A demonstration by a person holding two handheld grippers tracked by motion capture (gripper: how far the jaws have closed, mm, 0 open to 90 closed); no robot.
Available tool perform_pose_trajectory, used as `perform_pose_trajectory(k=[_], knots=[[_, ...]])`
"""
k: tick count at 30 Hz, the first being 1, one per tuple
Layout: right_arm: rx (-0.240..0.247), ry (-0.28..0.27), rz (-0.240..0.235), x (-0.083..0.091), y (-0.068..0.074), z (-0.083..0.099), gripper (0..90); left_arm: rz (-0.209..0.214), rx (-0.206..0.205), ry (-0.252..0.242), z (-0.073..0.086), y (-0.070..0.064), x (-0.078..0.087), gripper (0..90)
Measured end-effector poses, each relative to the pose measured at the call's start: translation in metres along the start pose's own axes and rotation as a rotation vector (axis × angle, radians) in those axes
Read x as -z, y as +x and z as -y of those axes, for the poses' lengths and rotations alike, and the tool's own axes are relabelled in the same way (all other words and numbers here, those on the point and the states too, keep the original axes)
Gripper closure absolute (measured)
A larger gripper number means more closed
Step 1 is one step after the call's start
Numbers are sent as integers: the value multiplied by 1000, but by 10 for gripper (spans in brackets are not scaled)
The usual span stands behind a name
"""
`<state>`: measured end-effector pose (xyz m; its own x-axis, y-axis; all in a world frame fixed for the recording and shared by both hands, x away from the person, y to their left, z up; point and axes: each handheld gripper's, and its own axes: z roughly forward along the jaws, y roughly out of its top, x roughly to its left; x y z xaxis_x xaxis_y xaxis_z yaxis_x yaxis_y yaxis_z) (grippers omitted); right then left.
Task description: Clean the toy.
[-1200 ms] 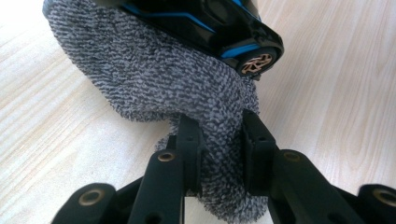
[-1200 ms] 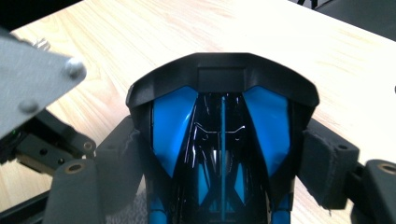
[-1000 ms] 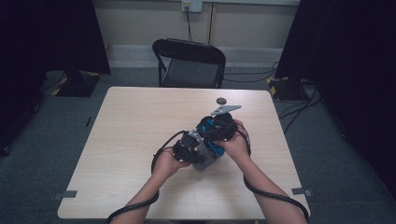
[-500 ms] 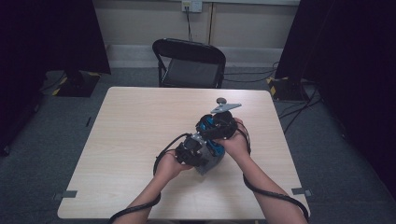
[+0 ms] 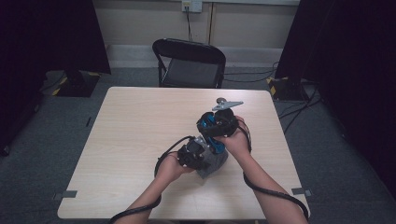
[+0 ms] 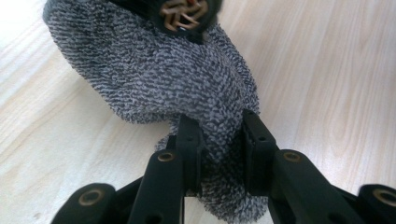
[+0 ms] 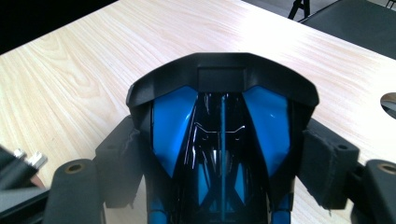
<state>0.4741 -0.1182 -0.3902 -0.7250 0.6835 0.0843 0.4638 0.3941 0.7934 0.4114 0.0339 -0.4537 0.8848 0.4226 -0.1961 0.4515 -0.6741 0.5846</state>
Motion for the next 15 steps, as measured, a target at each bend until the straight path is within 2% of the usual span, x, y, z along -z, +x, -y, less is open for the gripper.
perform_pose_trajectory(k=[5,10,15], knots=[[0,-9,5,3,-1,-4,257,17,-28,15,-3,-6,-3,729],[-4,-21,9,6,-3,-7,257,43,-78,27,-6,-16,-7,728],[-13,-31,14,11,-8,-7,257,31,-60,33,-1,-10,-4,728]])
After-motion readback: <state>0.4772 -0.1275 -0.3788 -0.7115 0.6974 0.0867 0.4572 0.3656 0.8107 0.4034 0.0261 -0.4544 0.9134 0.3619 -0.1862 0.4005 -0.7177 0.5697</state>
